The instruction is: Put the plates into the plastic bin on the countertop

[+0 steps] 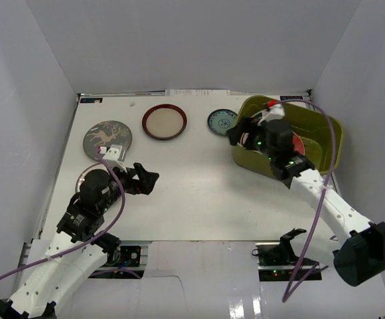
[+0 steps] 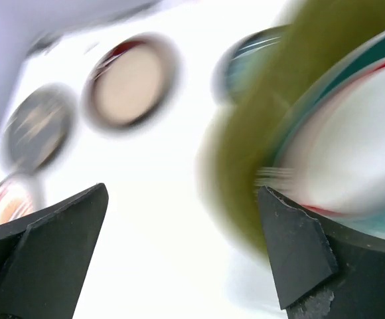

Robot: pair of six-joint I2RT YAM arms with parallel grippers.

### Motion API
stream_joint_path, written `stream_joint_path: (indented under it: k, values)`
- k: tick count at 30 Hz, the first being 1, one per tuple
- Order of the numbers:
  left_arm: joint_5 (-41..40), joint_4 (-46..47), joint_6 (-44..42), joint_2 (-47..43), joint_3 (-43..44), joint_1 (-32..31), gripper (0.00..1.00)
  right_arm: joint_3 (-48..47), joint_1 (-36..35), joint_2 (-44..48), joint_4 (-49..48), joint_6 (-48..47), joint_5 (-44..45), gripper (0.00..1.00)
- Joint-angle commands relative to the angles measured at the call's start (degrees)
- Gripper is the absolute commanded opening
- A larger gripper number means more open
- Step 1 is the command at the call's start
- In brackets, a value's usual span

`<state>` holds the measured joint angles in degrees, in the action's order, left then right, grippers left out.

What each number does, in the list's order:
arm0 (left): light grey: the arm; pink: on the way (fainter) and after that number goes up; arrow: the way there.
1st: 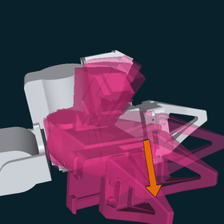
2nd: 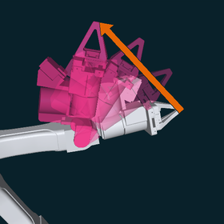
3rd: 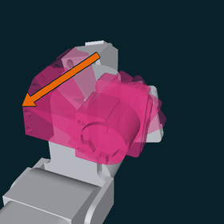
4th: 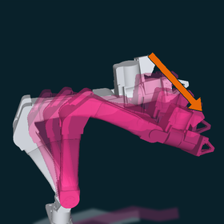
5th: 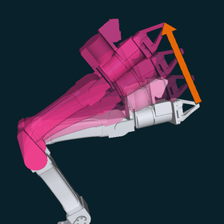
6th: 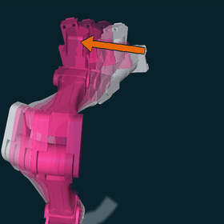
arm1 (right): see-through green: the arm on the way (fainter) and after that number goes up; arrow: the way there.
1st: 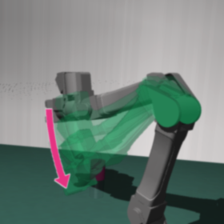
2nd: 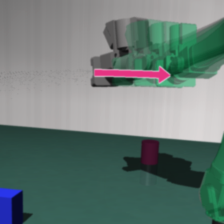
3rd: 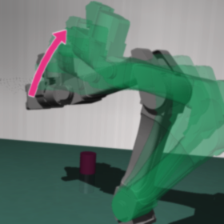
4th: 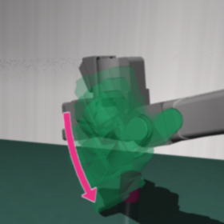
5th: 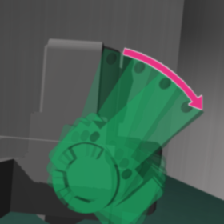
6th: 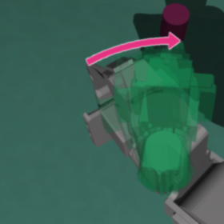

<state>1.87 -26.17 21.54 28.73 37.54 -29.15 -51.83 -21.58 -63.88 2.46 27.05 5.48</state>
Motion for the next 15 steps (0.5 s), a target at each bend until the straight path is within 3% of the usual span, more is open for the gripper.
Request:
stream_joint_path:
  k: [1,5,9,11,15]
  values:
    - [-8.26,-1.34,1.66,-1.48,2.53,0.14,0.98,0.86,-13.63,-4.84,-7.87,1.68,1.38,1.0]
    - [-13.2,-0.55,2.37,-3.5,5.52,0.14,0.98,-4.83,-28.91,-18.95,-12.03,2.22,4.27,0.96]
    - [-16.1,1.21,1.4,-3.24,7.37,0.14,0.98,-10.36,-35.61,-29.97,-19.94,4.85,0.51,0.95]
    - [-16.37,1.65,0.61,-2.72,7.81,0.14,0.98,-14.42,-37.29,-35.41,-17.86,5.03,0.85,0.95]
    - [-16.02,1.21,0.69,-2.19,7.11,0.14,0.98,-15.67,-39.06,-36.59,-19.86,5.3,1.38,0.94]
